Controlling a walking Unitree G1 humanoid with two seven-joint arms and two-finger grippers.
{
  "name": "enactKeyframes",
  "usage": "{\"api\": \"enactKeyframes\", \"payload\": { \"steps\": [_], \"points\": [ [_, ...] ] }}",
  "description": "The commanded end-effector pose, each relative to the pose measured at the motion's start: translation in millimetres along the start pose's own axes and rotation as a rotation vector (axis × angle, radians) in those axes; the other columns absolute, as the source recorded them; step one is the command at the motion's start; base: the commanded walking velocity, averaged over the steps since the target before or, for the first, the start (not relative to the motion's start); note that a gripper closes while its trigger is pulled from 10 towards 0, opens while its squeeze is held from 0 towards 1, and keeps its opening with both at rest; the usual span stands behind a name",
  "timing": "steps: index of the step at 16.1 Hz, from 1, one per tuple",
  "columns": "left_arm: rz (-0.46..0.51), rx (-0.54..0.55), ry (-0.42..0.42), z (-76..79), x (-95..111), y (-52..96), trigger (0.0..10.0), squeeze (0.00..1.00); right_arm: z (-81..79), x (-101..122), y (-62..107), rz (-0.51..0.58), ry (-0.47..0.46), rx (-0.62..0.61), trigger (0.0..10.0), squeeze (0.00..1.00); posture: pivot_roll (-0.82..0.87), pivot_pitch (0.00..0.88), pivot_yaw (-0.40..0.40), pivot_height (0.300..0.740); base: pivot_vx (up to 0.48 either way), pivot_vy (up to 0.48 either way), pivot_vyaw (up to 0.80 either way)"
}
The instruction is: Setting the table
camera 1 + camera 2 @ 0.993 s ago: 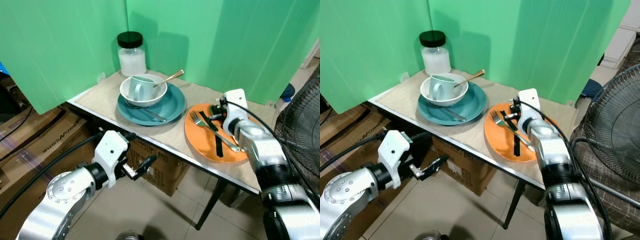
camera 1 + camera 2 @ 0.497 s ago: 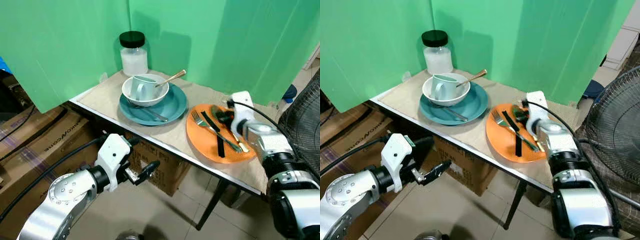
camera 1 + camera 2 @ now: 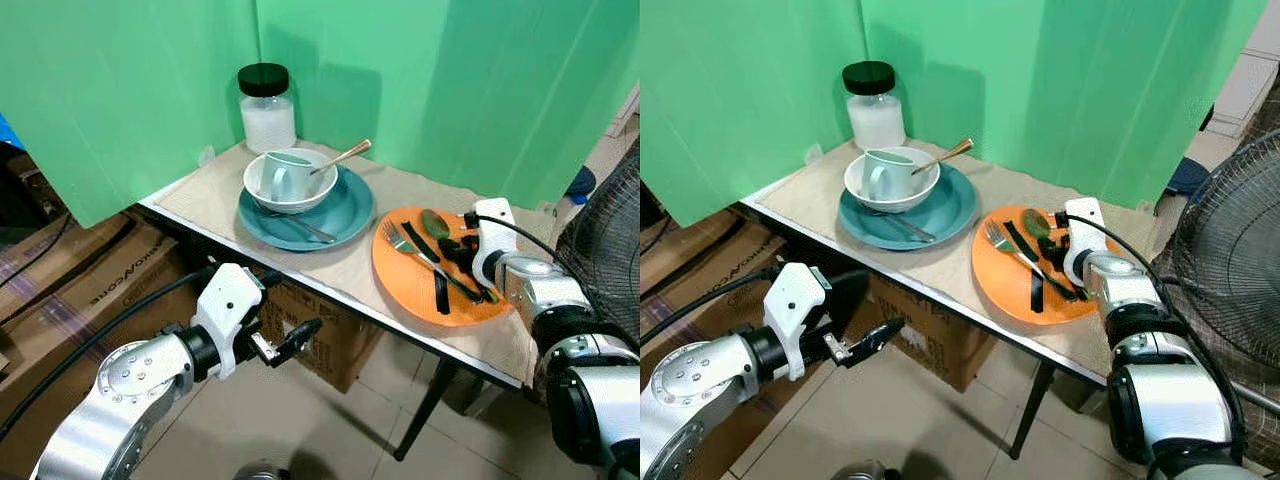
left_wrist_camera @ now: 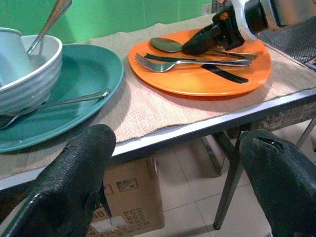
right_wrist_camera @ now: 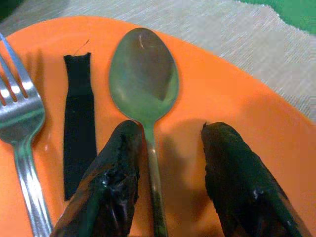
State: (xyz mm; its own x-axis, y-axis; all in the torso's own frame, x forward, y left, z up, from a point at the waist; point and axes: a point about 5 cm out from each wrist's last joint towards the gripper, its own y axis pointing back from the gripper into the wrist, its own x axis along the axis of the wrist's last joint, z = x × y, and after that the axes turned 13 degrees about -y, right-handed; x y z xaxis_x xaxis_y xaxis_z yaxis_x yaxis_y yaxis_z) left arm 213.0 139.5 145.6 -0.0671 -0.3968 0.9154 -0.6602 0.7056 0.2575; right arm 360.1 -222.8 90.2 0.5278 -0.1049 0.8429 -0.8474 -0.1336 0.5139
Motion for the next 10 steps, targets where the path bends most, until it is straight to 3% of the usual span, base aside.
{"api": "enactKeyframes", "payload": {
  "steps": [1,4,5,6,7,10],
  "points": [
    [0.001,-0.012,-0.005,-0.5,0,-1.2,10.0,0.00,4.3,-3,0.6,-0.019,-0.012,-0.017,10.0,0.00,0.14,0.000,0.045,0.740,0.000,0.000,0.00],
    [-0.002,-0.010,-0.004,-1.0,0,-1.2,10.0,0.00,5.2,-19,-0.1,-0.097,-0.034,-0.012,10.0,0.00,0.14,0.000,0.041,0.740,0.000,0.000,0.00],
    [-0.002,-0.010,-0.004,-1.0,0,-1.2,10.0,0.00,5.4,-19,0.0,-0.101,-0.037,-0.012,8.5,0.00,0.14,0.000,0.041,0.740,0.000,0.000,0.00],
    [-0.003,-0.012,-0.003,-0.9,-1,-1.0,10.0,0.00,5.7,-20,0.2,-0.109,-0.034,-0.009,1.3,0.00,0.14,0.000,0.041,0.740,0.000,0.000,0.00],
    [-0.005,-0.016,-0.003,-0.8,-1,-0.7,10.0,0.00,5.7,-20,0.4,-0.120,-0.019,-0.001,0.2,0.00,0.14,0.000,0.041,0.740,0.000,0.000,0.00],
    [-0.006,-0.026,-0.001,-0.3,-2,-1.1,10.0,0.00,5.5,-22,0.6,-0.141,-0.014,0.011,0.0,0.00,0.14,0.000,0.044,0.740,0.000,0.000,0.00]
  ]
}}
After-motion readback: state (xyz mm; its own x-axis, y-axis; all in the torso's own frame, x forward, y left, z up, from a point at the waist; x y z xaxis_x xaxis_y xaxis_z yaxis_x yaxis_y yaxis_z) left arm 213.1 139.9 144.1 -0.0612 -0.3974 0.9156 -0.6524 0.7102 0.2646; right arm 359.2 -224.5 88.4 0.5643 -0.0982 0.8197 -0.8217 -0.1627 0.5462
